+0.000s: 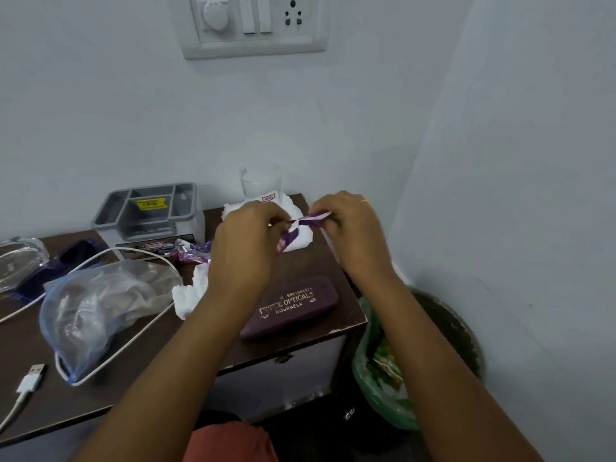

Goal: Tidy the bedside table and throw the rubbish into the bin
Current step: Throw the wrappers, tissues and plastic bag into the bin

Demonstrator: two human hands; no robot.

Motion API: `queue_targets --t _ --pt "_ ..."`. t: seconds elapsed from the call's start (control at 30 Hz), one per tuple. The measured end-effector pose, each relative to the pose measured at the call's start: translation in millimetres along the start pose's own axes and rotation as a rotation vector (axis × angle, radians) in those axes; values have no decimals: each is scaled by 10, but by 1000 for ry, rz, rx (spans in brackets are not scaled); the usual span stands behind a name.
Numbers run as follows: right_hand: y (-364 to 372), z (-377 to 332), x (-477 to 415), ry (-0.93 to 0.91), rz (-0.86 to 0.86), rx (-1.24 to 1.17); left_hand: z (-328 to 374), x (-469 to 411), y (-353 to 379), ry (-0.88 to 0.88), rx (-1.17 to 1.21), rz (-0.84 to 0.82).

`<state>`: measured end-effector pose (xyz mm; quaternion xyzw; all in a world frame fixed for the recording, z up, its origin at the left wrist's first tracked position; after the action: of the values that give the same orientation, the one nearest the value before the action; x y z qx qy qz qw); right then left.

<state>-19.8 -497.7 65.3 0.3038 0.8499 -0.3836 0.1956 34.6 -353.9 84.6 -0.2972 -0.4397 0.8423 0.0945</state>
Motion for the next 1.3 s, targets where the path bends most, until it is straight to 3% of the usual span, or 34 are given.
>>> queue_targets --t 0.13,0.3,0.43,0.57,0.7,0.83,0.9,1.0,1.13,1.3 --pt "-787 124 551 98 114 54 637 311 223 92 173 -147" --pt "-1178 677 1407 301 160 150 1121 817 1043 227 156 -414" --pt "-1092 1137 1923 478 111 211 1190 1180 1665 301 8 -653" --pt "-831 1350 2174 570 -63 248 1029 1366 1778 284 -71 -758" --pt "-780 1130 1929 530 53 222 888 1245 1328 253 37 -596" --pt "-612 409 1300 322 157 79 595 938 468 170 225 -245" --pt "-377 77 973 284 126 -87 173 728 176 44 209 -105" --pt "245 -255 567 315 -87 -265 -574 426 -71 -133 30 15" --pt "1030 -426 228 303 -319 -248 -1274 156 -100 -281 -125 -61" --pt "1522 -344 79 299 -455 -147 -1455 8 41 -202 -203 -179"
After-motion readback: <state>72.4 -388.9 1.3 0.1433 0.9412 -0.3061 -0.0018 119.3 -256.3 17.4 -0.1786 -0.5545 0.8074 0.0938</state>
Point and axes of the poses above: each hand's wrist, its own x-axis away from the middle knuckle, its own y-axis out of the palm, z = x × y, the point moved 5 cm from there along -x, towards the middle knuckle, and after that the axes turned 10 degrees about -x, right-handed, at the moved point
